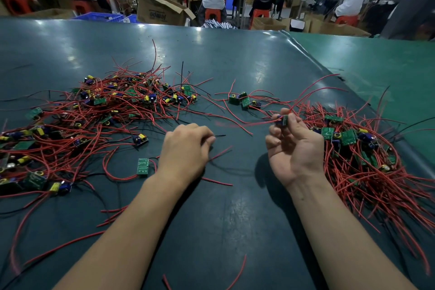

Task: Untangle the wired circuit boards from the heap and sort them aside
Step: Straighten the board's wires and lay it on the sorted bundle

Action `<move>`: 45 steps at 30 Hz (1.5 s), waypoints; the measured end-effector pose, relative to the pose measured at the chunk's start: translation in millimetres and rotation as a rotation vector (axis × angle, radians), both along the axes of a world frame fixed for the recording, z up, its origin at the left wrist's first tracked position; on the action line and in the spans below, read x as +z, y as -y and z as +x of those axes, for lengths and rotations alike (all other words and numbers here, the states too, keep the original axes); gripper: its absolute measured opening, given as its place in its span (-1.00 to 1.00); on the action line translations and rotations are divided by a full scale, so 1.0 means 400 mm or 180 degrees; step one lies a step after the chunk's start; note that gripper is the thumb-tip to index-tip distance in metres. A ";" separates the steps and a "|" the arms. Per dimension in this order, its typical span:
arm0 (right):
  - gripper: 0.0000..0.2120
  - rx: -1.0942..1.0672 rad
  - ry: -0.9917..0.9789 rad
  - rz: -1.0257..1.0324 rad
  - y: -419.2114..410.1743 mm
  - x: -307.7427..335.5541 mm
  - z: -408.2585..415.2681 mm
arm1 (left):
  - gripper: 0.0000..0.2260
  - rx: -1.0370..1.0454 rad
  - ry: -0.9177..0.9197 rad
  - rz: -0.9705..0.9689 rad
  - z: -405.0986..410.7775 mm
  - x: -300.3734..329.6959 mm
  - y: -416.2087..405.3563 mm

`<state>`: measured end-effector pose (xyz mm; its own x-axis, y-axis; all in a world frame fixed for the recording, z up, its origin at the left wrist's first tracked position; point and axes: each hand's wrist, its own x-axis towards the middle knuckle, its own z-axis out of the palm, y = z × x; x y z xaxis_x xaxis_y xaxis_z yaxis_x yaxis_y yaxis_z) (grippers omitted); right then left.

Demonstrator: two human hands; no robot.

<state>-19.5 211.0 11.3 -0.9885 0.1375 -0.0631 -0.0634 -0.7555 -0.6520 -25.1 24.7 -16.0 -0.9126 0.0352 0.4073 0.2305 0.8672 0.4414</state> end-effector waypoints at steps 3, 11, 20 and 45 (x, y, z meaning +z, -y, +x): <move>-0.82 -0.0043 0.0048 -0.0144 0.000 0.002 0.001 | -0.80 0.0813 0.0078 -0.0124 -0.014 0.001 0.043; -0.84 0.0109 -0.0305 0.0827 0.031 -0.007 0.004 | -0.76 -0.0570 -0.0978 0.1321 0.035 0.023 -0.044; -0.90 0.0221 -0.0859 0.1725 0.055 -0.038 0.009 | -0.73 -0.0965 0.0750 0.3325 0.024 0.013 -0.072; -0.75 -0.0857 0.0298 0.1771 0.039 -0.043 -0.017 | -0.92 -0.0977 0.0413 0.3507 0.011 0.004 -0.068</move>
